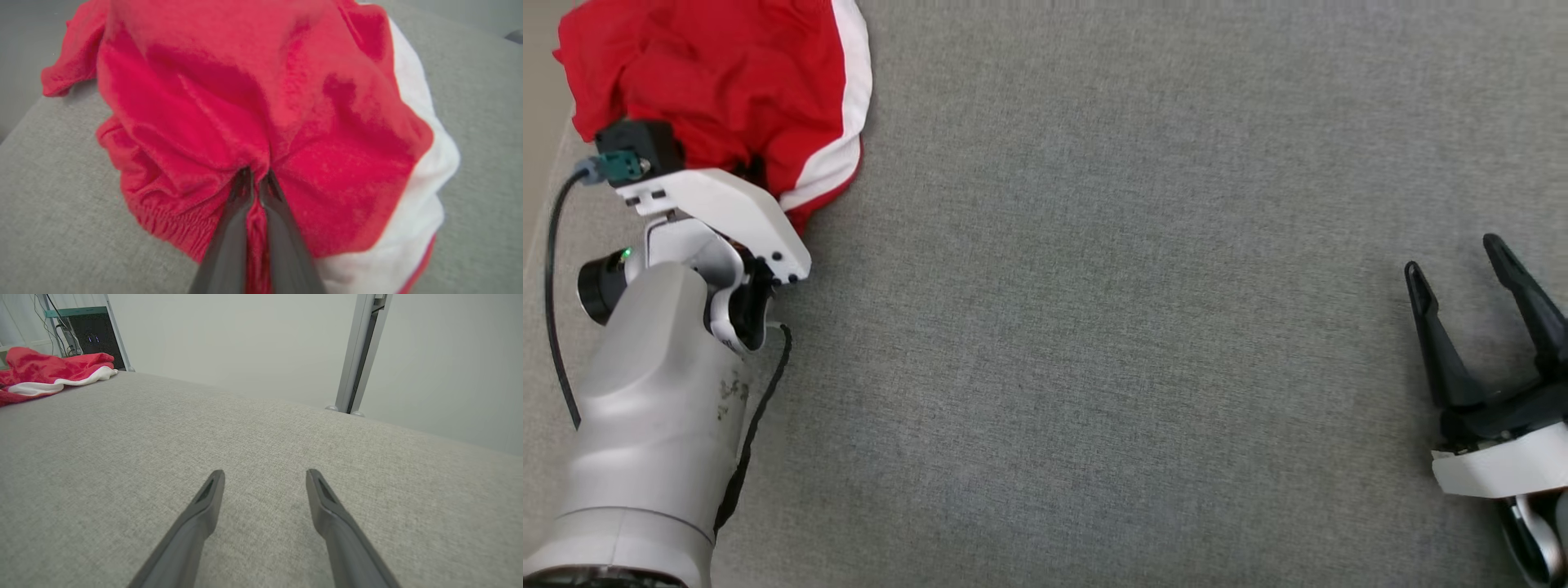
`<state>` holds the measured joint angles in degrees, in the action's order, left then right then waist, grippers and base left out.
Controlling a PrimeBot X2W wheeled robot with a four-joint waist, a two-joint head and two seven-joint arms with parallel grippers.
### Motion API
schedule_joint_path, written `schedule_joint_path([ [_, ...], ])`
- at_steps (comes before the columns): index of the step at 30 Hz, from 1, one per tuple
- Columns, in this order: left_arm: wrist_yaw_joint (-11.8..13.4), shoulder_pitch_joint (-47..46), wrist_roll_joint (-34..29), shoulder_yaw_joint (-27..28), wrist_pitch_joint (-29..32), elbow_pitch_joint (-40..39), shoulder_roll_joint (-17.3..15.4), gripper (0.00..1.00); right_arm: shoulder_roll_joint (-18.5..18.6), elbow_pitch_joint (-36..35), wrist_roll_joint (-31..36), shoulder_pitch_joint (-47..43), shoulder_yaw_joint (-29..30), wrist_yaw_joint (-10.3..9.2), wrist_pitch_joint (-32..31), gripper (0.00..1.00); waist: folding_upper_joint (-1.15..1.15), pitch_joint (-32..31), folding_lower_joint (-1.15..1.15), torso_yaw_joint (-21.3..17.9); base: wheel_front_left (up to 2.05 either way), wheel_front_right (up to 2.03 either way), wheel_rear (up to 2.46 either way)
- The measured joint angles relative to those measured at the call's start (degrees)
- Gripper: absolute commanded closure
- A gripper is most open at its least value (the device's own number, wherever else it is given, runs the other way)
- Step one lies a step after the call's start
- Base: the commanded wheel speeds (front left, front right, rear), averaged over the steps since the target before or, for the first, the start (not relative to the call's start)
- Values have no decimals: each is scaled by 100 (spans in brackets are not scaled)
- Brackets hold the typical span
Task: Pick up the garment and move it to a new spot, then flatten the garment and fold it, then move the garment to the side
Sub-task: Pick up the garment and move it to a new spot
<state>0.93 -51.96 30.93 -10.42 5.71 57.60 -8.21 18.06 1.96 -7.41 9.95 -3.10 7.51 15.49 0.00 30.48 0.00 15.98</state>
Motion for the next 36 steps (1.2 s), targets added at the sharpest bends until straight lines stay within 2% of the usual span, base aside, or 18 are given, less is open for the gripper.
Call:
schedule_joint_path([
  [5, -286, 183, -55, -159, -356, -52, 13, 100, -325, 248, -75, -189, -54, -1, -20, 0, 0, -405, 0, -74, 0, 0, 0],
  [10, -578, 560, -269, -662, -464, -1087, 198, 100, -783, 466, -157, -347, -200, -2, -34, 0, 0, -1032, 0, -220, 0, 0, 0],
  [17, -698, 1427, -377, -1547, 403, -3342, 381, 100, -1090, 594, -225, -534, -223, -2, -34, 0, 0, -1553, 0, -800, 0, 0, 0],
  [21, -638, 1815, -287, -1989, 1022, -4754, 447, 100, -1188, 605, -233, -615, -115, -2, -34, 0, 0, -1731, 0, -1256, 0, 0, 0],
  [22, -638, 1815, -287, -1989, 1022, -4754, 447, 100, -1188, 605, -233, -615, -115, -2, -34, 0, 0, -1731, 0, -1256, 0, 0, 0],
  [23, -590, 1929, -240, -2185, 1296, -5382, 460, 100, -1225, 605, -234, -644, -73, -2, -34, 0, 0, -1792, 0, -1493, 0, 0, 0],
  [24, -590, 1929, -240, -2185, 1296, -5382, 460, 100, -1225, 605, -234, -644, -73, -2, -34, 0, 0, -1792, 0, -1493, 0, 0, 0],
  [28, -503, 2107, -116, -2444, 1811, -6344, 471, 100, -1292, 612, -263, -704, -19, -2, -34, 0, 0, -1873, 0, -1937, 0, 0, 0],
  [32, -342, 2538, 16, -2449, 2146, -6813, 178, 100, -1345, 622, -274, -759, 30, -2, -34, 0, 0, -1905, 0, -2293, 0, 0, 0],
  [36, -77, 3444, -10, -2286, 2332, -6656, -528, 100, -1388, 644, -288, -818, 34, -2, -34, 0, 0, -1887, 0, -2522, 0, 0, 0],
])
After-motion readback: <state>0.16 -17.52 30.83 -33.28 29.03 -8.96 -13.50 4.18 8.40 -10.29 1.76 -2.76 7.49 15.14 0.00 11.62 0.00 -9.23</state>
